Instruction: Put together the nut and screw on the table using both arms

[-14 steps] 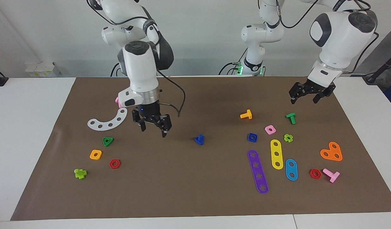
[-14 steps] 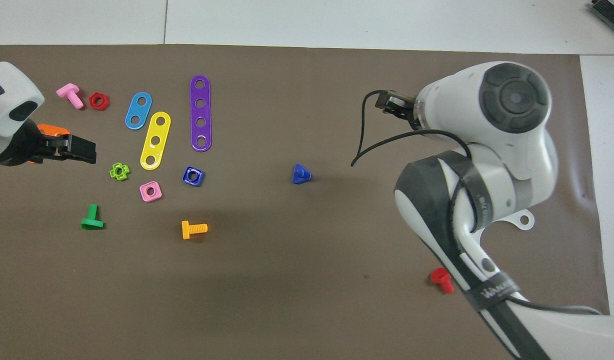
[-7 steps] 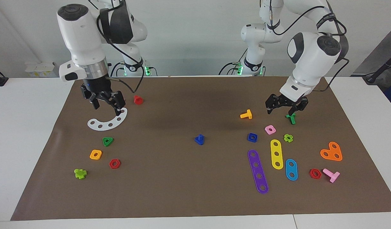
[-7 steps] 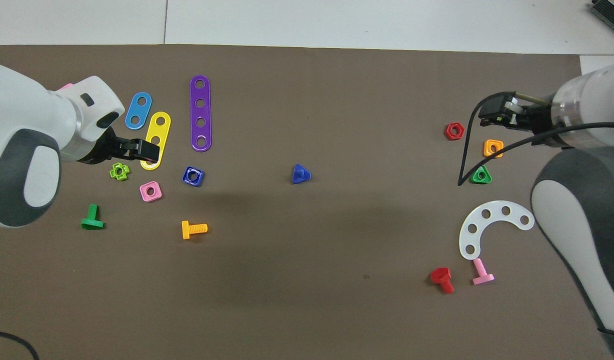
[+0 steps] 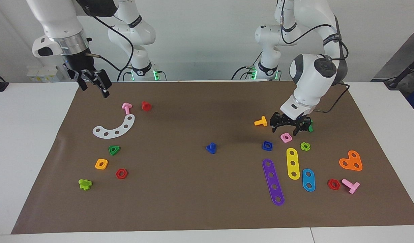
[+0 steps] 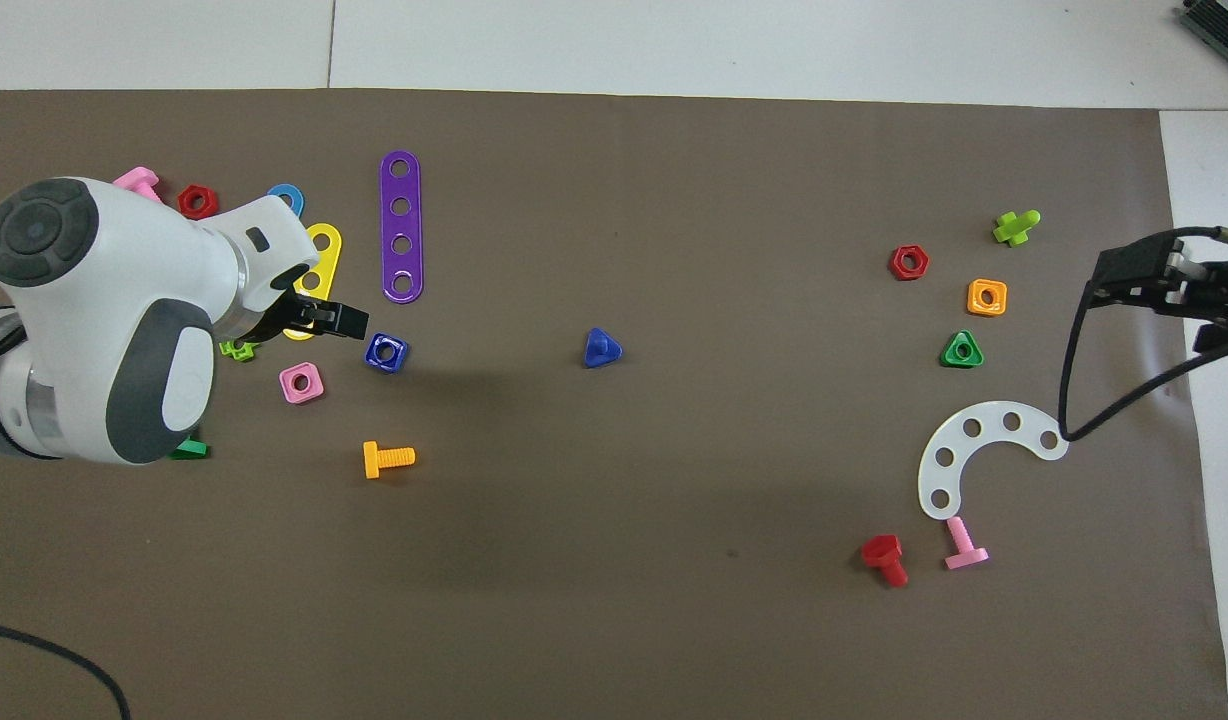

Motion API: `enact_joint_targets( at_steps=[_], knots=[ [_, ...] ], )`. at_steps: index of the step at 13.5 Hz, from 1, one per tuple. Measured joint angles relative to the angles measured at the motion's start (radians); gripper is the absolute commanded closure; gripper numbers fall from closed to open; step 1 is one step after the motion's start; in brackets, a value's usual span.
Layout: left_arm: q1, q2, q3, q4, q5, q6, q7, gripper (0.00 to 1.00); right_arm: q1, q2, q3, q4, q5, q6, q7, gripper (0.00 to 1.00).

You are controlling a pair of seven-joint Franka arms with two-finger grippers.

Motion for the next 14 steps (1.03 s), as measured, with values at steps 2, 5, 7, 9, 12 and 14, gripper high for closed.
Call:
enact_joint_targets(
  at_steps=[2,5,7,9,12,14],
  knots=[
    [-0.019,0.038,0.000,-0.008,0.000,0.049,0.004,0.07,-0.011,0.002,-0.021,0.000,0.000,-0.024,-0.095,0.00],
    [-0.043,0.100,0.000,-0.036,0.000,0.145,0.006,0.08,-0.004,0.007,-0.019,-0.013,0.002,-0.031,-0.116,0.00],
    [-0.063,0.140,0.002,-0.048,0.002,0.184,0.008,0.10,-0.003,0.007,-0.013,-0.015,0.003,-0.031,-0.116,0.00],
    [-0.071,0.167,0.002,-0.053,0.014,0.202,0.015,0.12,-0.003,0.007,-0.013,-0.015,0.003,-0.031,-0.116,0.00],
    [-0.071,0.171,0.005,-0.068,0.025,0.203,0.043,0.17,-0.003,0.007,-0.013,-0.015,0.003,-0.031,-0.116,0.00],
    [-0.071,0.171,0.005,-0.079,0.026,0.203,0.065,0.20,-0.003,0.007,-0.013,-0.015,0.004,-0.031,-0.116,0.00]
  ],
)
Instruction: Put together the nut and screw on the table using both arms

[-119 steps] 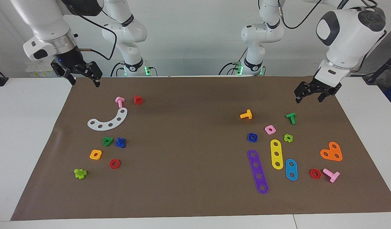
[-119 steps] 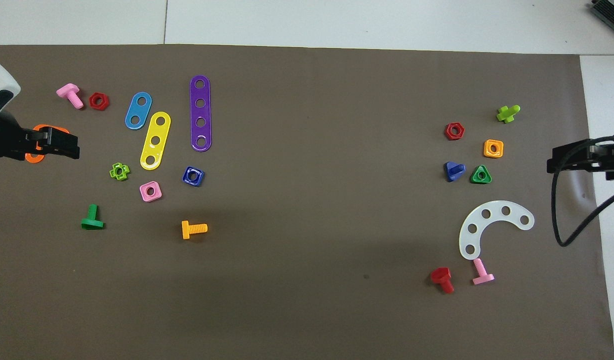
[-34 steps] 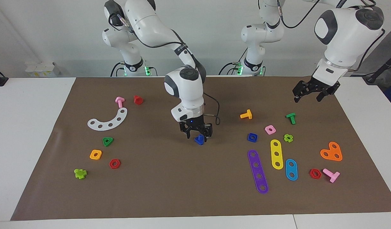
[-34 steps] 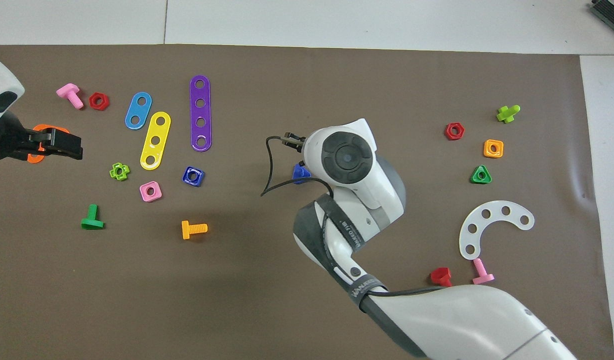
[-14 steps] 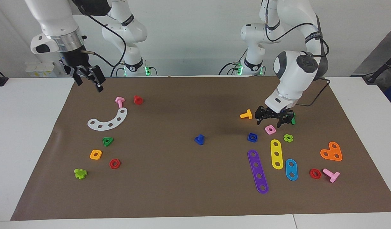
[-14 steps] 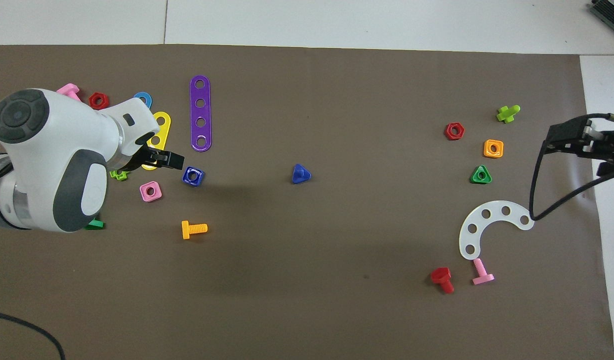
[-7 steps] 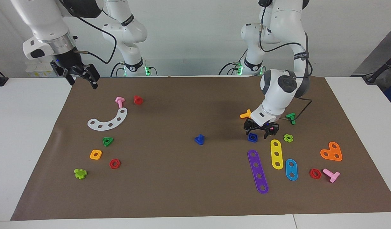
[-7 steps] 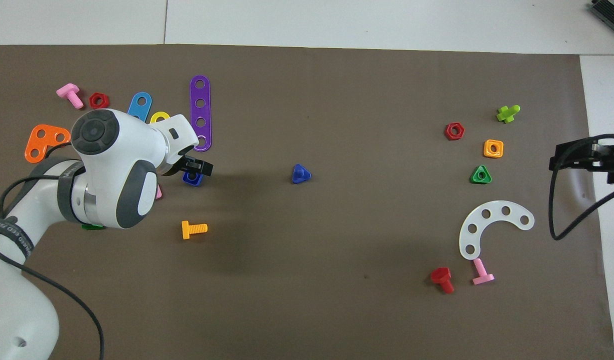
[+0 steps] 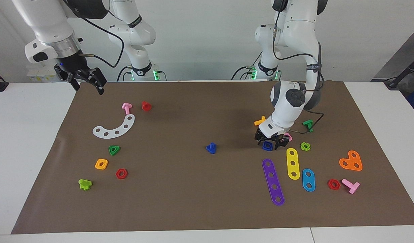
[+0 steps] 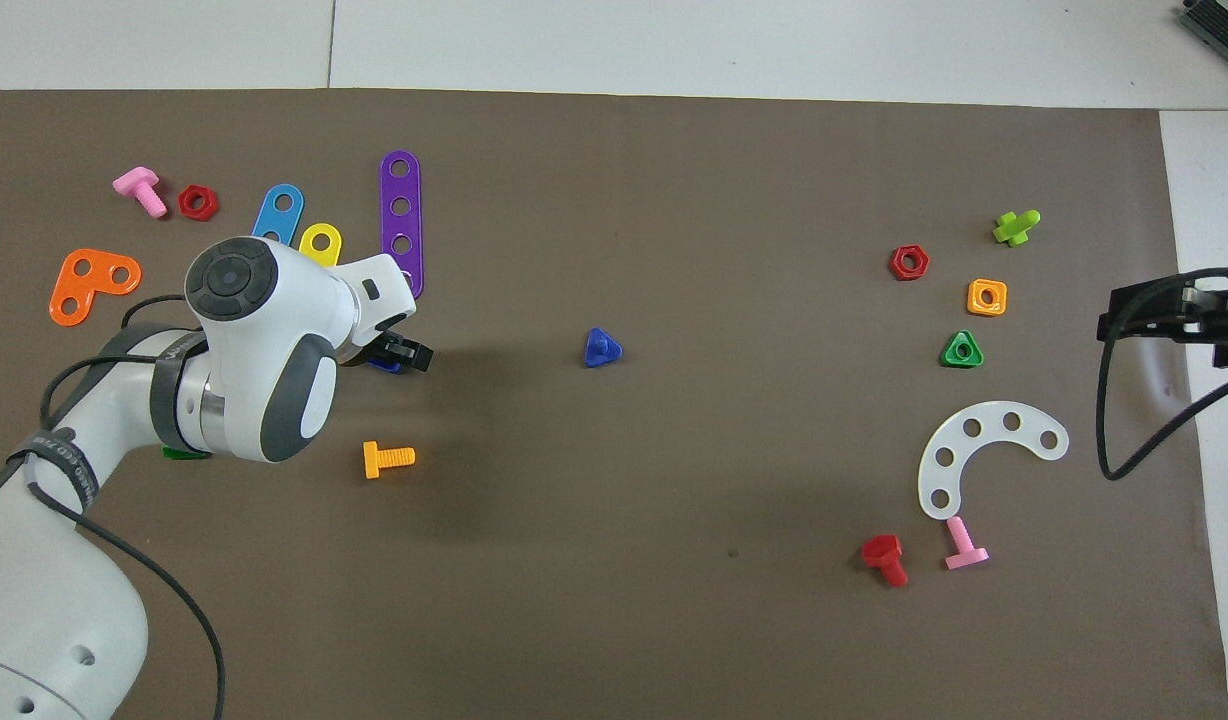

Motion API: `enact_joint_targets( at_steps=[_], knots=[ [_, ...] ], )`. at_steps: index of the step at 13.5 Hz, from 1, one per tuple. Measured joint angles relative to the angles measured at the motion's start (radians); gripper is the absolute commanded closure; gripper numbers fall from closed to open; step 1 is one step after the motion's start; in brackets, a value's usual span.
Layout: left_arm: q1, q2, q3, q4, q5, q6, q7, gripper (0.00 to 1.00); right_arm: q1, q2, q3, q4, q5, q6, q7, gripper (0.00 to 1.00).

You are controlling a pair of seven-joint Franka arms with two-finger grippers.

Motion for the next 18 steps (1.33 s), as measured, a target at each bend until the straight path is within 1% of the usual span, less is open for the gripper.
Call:
enact_joint_targets(
  at_steps=[10,15,16,18],
  knots=[
    [0.000,-0.002,0.008,-0.014,0.004,0.000,0.045,0.46,-0.002,0.000,-0.001,-0.002,0.002,-0.018,0.000,0.00],
    [0.000,-0.003,0.010,-0.015,0.005,0.000,0.048,0.67,-0.001,0.000,-0.003,-0.002,0.002,-0.025,0.000,0.00],
    [0.000,-0.003,0.010,-0.015,0.005,0.000,0.048,0.70,0.002,0.000,-0.009,-0.002,0.002,-0.025,0.000,0.00],
    [0.000,-0.004,0.010,-0.014,0.005,0.000,0.048,0.80,0.020,0.000,-0.037,-0.002,0.003,-0.025,-0.001,0.00]
  ],
)
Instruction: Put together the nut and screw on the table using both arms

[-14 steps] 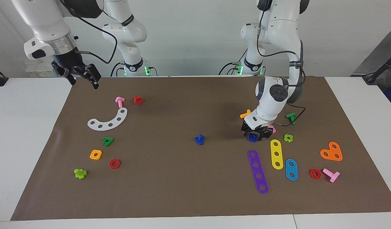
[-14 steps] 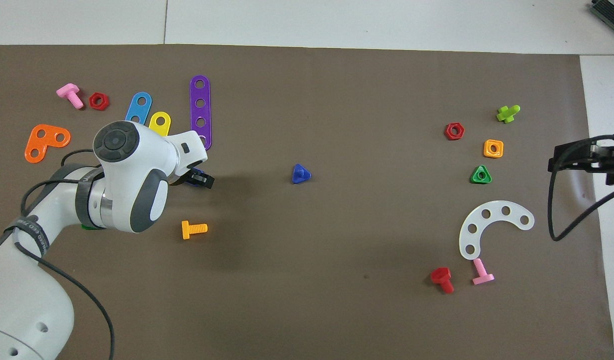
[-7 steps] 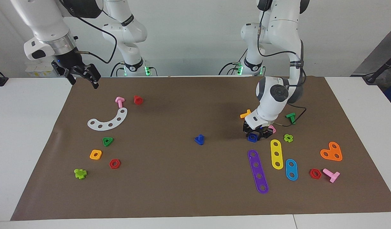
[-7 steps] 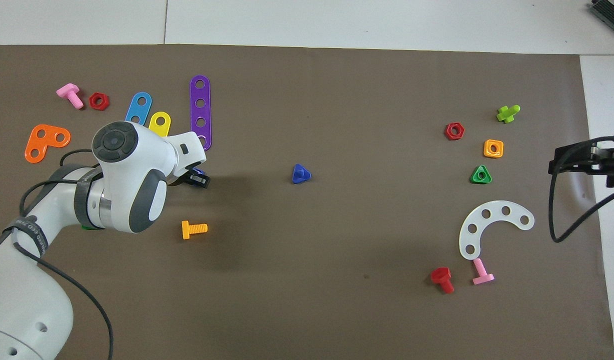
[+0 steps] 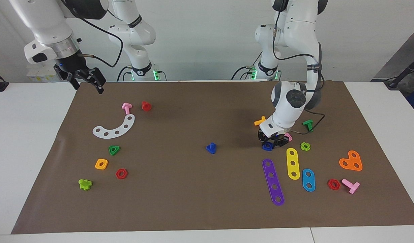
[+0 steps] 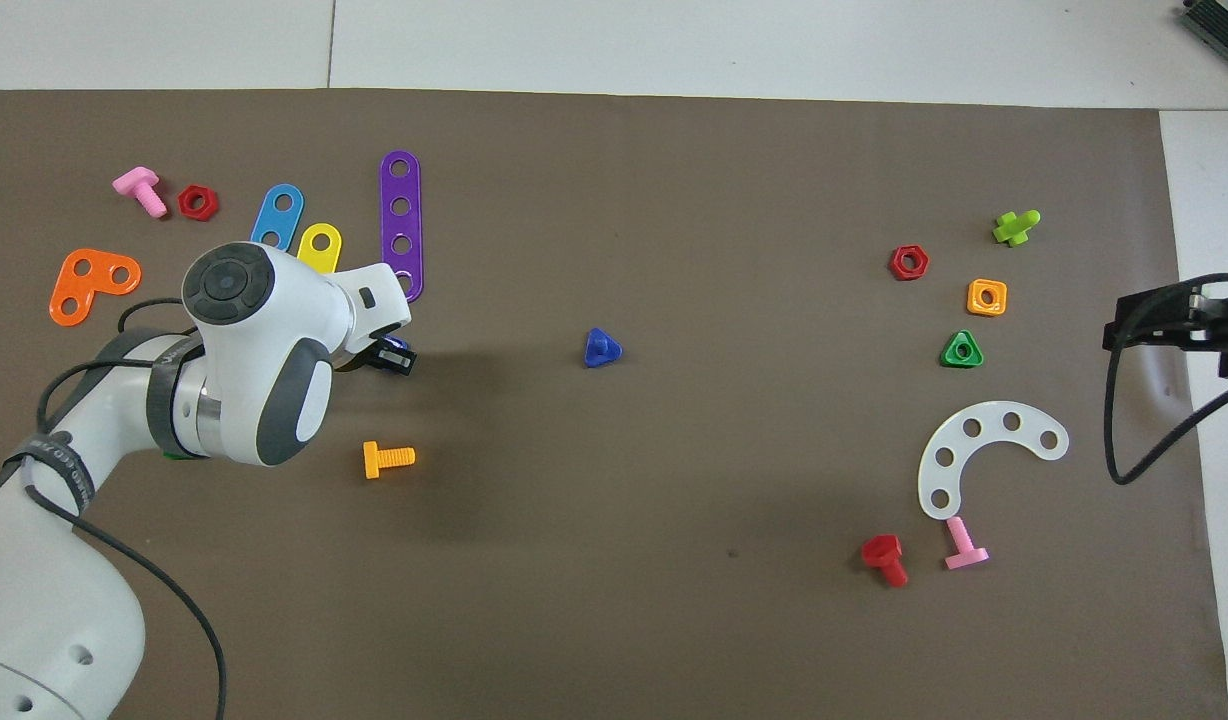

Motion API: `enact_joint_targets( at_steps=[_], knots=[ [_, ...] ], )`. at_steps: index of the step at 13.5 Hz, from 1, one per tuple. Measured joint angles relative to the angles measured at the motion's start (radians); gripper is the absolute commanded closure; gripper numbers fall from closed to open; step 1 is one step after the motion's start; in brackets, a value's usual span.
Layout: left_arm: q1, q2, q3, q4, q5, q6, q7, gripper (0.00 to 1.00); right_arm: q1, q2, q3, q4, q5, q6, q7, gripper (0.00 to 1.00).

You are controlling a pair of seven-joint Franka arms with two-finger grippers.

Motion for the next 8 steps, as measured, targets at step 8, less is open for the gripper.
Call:
enact_joint_targets(
  at_steps=[8],
  knots=[
    [-0.044,-0.003,-0.007,0.144,0.000,-0.148,-0.229,0.90,0.019,-0.002,-0.012,0.000,0.001,0.000,0.000,0.00]
  ],
)
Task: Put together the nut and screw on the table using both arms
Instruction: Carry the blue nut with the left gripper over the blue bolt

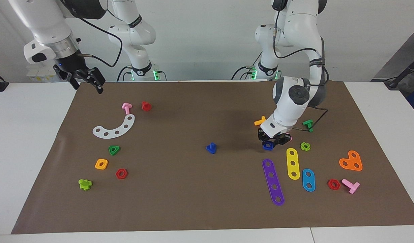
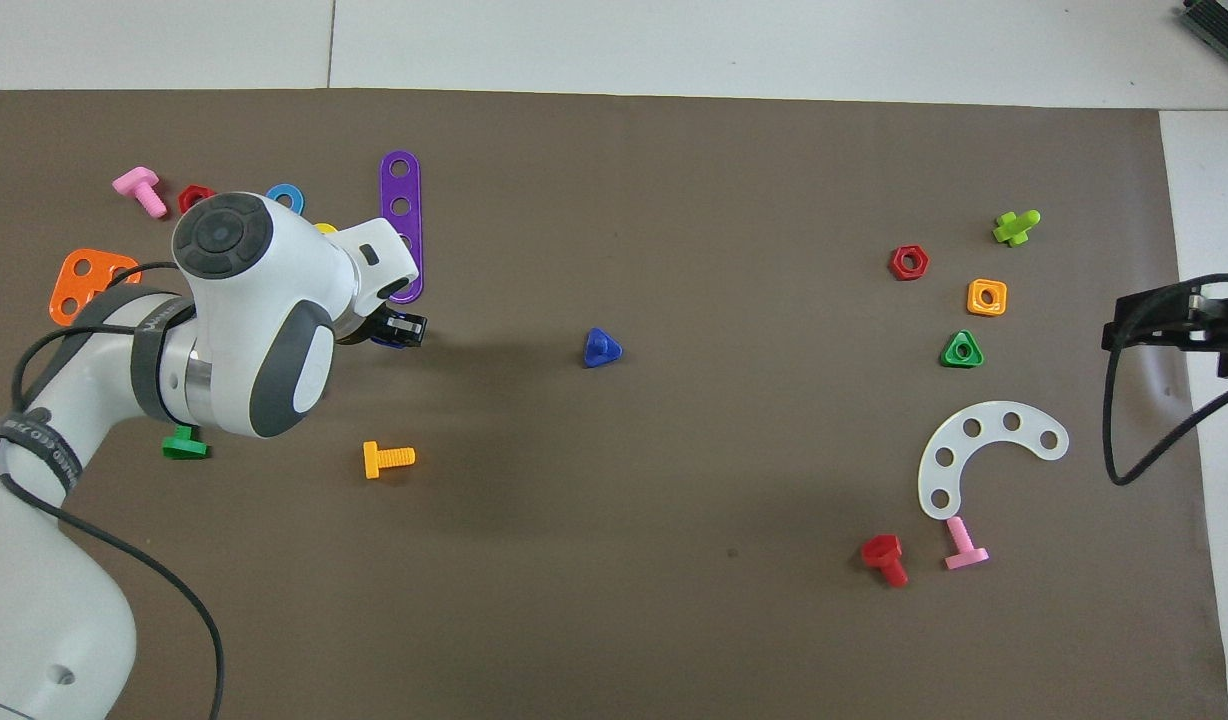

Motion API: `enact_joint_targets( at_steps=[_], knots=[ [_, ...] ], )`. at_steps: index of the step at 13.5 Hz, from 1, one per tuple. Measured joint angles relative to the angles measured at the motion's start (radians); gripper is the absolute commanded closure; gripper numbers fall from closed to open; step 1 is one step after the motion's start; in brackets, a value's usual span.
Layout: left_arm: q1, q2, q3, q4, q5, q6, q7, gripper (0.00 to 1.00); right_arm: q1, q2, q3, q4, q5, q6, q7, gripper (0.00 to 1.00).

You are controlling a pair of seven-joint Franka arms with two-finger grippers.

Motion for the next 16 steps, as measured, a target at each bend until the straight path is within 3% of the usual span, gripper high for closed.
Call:
enact_joint_targets(
  at_steps=[7,16],
  knots=[
    [-0.188,0.018,-0.005,0.107,-0.007,-0.071,-0.415,0.91,0.001,-0.001,-0.001,0.000,0.000,0.000,0.000,0.00],
    [-0.300,0.158,-0.005,0.302,-0.038,-0.107,-0.611,0.92,0.001,-0.001,-0.001,0.000,0.000,0.000,0.000,0.00]
  ],
)
